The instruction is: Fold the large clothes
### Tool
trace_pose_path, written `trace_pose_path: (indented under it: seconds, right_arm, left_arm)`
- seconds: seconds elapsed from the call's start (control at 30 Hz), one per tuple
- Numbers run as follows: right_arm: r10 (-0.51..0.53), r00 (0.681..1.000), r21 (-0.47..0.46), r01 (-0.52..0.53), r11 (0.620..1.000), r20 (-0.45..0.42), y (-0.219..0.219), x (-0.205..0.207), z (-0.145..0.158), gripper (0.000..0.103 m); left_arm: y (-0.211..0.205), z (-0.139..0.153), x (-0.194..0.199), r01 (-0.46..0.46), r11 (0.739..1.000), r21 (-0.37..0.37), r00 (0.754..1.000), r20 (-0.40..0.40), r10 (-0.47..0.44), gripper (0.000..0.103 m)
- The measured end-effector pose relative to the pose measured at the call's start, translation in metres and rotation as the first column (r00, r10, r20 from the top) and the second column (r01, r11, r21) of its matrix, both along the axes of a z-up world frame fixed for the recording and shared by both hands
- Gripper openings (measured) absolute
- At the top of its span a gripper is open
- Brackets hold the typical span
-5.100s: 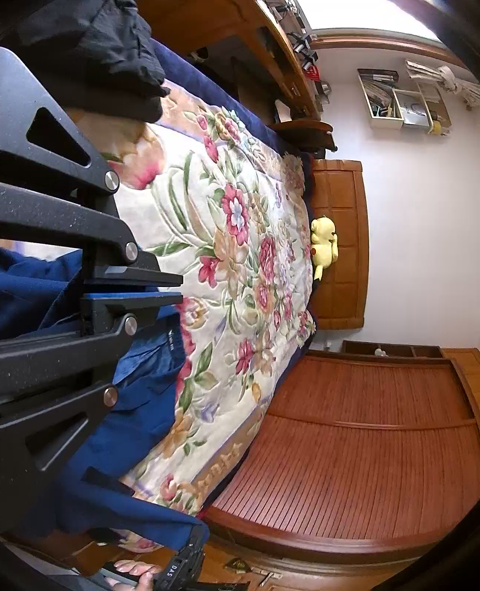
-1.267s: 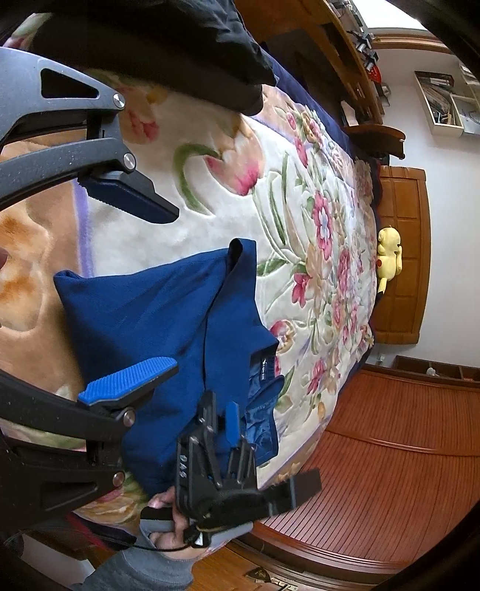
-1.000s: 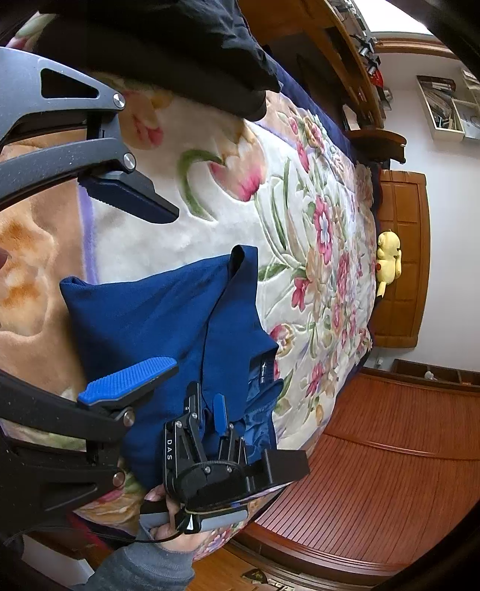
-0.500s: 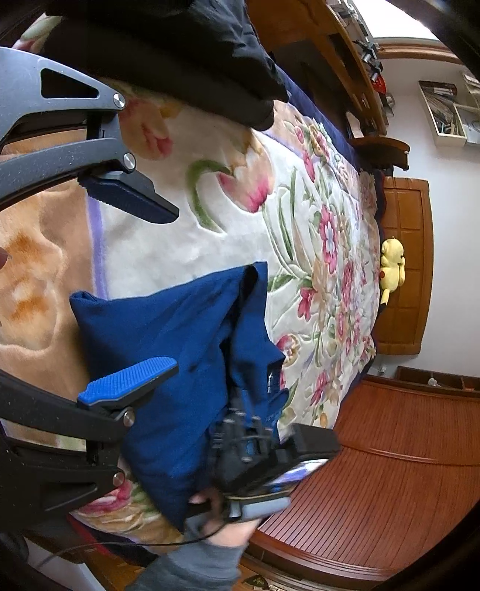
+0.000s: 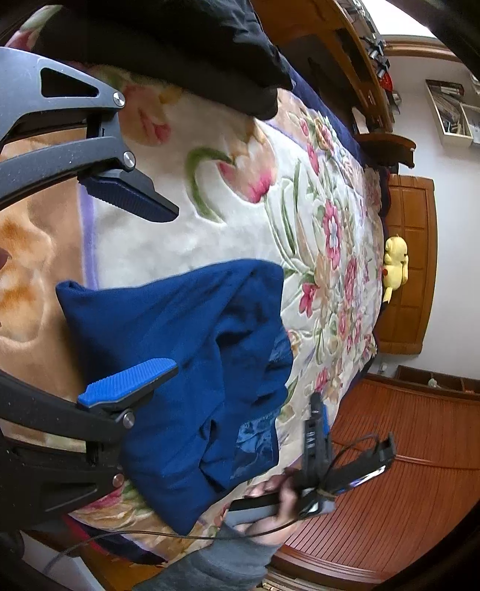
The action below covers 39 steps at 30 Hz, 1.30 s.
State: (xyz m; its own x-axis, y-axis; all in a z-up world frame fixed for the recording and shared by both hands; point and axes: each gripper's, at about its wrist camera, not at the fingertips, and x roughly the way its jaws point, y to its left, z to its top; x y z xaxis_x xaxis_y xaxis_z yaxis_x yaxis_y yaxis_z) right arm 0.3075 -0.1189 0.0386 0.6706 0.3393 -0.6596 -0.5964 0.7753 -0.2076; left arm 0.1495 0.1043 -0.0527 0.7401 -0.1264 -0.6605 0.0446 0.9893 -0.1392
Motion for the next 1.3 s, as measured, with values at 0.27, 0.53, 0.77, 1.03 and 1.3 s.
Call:
trace_pose_path:
  seconds: [0.27, 0.53, 0.77, 1.03, 1.3]
  right_arm:
    - [0.039, 0.99, -0.097, -0.053, 0.994, -0.138, -0.005, -0.015, -0.077, 0.043]
    - [-0.021, 0.973, -0.046, 0.01, 0.999, -0.229, -0.026, 0.024, -0.083, 0.046]
    - [0.01, 0.937, 0.008, -0.008, 1.0, -0.35, -0.029, 0.034, -0.09, 0.039]
    - [0.061, 0.98, -0.039, -0.069, 0.997, -0.189, -0.014, 0.029, -0.061, 0.005]
    - [0.079, 0.995, -0.083, -0.084, 0.993, -0.052, 0.021, 0.063, -0.033, 0.005]
  left_arm:
    - [-0.021, -0.005, 0.004, 0.05, 0.999, 0.001, 0.999, -0.016, -0.05, 0.077]
    - [-0.038, -0.009, 0.002, 0.083, 0.997, 0.011, 0.996, -0.036, -0.082, 0.077]
    - [-0.042, -0.012, 0.001, 0.094, 0.996, 0.008, 0.995, -0.048, -0.093, 0.077]
    - [-0.043, -0.015, 0.003, 0.101, 0.995, 0.01, 0.994, -0.054, -0.1, 0.077]
    - [-0.043, -0.016, 0.004, 0.096, 0.995, 0.014, 0.994, -0.058, -0.095, 0.077]
